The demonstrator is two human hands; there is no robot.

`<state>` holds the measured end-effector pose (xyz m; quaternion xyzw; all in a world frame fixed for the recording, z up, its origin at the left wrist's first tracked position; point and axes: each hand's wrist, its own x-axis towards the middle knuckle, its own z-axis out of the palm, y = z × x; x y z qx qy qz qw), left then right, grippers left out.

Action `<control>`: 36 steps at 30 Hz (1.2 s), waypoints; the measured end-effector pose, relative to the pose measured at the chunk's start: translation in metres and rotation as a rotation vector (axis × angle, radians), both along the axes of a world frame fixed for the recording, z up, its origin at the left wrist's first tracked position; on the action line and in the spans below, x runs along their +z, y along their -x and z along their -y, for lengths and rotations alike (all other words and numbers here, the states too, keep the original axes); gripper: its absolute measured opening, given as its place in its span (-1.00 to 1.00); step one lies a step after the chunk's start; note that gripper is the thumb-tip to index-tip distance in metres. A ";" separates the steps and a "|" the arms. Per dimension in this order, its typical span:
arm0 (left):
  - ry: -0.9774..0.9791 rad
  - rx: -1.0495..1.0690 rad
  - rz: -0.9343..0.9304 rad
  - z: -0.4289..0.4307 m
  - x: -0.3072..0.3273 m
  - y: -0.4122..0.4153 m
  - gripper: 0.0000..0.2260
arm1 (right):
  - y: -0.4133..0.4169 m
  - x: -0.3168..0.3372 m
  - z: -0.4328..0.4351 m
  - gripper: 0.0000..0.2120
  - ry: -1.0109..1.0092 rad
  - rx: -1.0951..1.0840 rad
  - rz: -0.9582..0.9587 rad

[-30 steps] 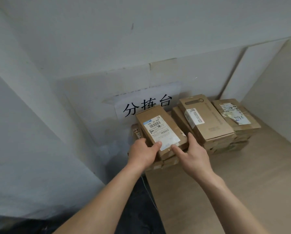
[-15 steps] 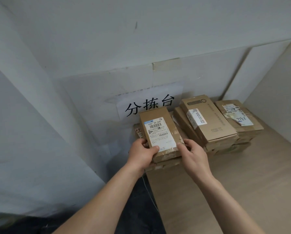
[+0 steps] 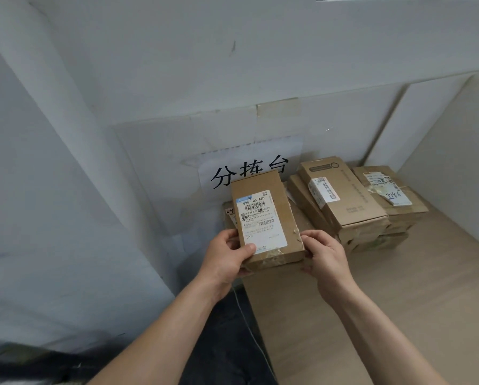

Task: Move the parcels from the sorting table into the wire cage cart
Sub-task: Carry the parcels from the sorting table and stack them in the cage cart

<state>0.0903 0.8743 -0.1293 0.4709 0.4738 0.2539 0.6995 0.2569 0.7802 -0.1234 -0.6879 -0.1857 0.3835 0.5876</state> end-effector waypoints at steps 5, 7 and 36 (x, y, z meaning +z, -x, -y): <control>0.002 -0.004 0.072 0.008 -0.001 0.021 -0.71 | 0.014 0.007 0.008 -0.87 -0.086 0.083 -0.151; 0.003 -0.006 0.101 0.012 0.000 0.033 -0.70 | 0.022 0.009 0.013 -0.81 -0.120 0.113 -0.196; -0.099 0.127 0.145 0.104 0.032 0.283 -0.54 | 0.228 0.031 0.103 -0.50 -0.191 0.067 -0.030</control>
